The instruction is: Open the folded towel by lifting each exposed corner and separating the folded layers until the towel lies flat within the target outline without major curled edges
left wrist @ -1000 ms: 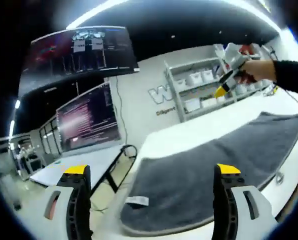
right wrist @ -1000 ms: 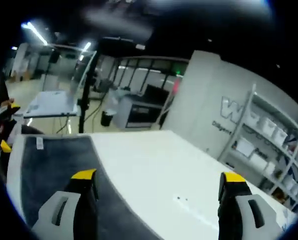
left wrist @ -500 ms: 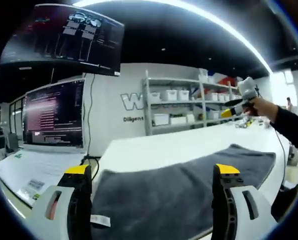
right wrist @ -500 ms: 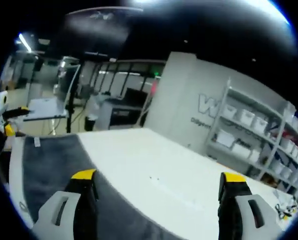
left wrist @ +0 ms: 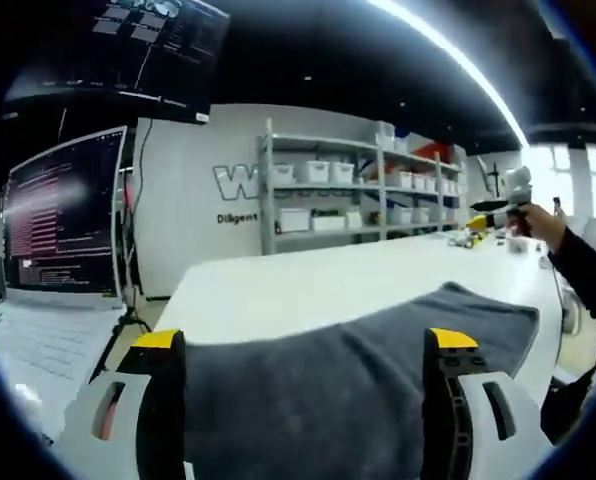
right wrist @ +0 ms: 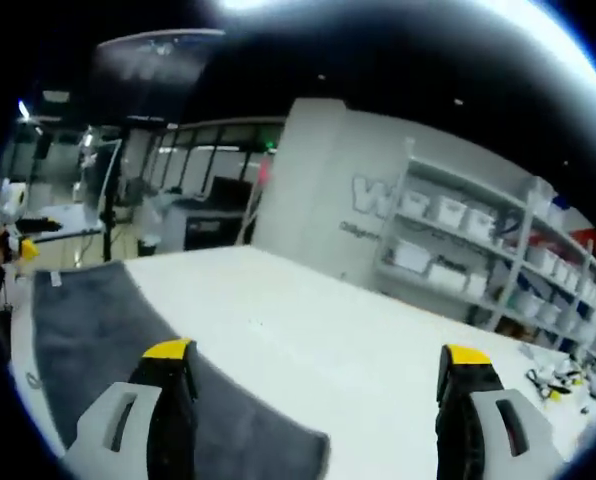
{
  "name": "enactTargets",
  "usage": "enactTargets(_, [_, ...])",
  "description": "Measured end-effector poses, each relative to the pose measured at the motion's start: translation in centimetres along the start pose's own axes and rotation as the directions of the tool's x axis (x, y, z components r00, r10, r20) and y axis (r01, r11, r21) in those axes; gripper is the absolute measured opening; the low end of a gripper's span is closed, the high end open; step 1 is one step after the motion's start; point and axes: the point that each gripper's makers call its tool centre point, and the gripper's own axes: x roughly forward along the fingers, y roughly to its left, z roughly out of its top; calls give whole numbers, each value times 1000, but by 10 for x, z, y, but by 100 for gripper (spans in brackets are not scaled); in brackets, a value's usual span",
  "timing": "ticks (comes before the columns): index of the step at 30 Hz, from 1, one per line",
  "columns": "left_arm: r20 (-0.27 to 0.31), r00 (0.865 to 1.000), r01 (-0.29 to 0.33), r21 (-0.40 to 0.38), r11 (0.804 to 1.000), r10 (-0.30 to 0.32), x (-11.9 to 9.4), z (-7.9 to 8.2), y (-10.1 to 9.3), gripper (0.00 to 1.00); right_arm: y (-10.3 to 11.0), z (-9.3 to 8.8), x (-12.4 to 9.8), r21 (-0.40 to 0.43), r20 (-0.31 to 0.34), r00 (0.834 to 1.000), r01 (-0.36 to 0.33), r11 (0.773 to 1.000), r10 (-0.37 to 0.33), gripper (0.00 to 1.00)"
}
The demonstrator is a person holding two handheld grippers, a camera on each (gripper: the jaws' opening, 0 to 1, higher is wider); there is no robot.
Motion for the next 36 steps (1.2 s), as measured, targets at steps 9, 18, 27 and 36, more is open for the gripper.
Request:
enactTargets(9, [-115, 991, -57, 75, 996, 66, 36, -13, 27, 91, -20, -26, 1, 23, -20, 1000, 8, 1000, -7, 95])
enactTargets(18, [-178, 978, -87, 129, 988, 109, 51, -29, 39, 90, -31, -70, 21, 53, -71, 997, 8, 999, -4, 81])
enactTargets(27, [-172, 981, -72, 99, 993, 89, 57, -20, 42, 86, -32, -124, 38, 136, -181, 983, 14, 991, 11, 59])
enactTargets(36, [-199, 975, -76, 127, 989, 100, 64, -26, 43, 87, -20, -168, 47, 142, -258, 964, -36, 989, 72, 37])
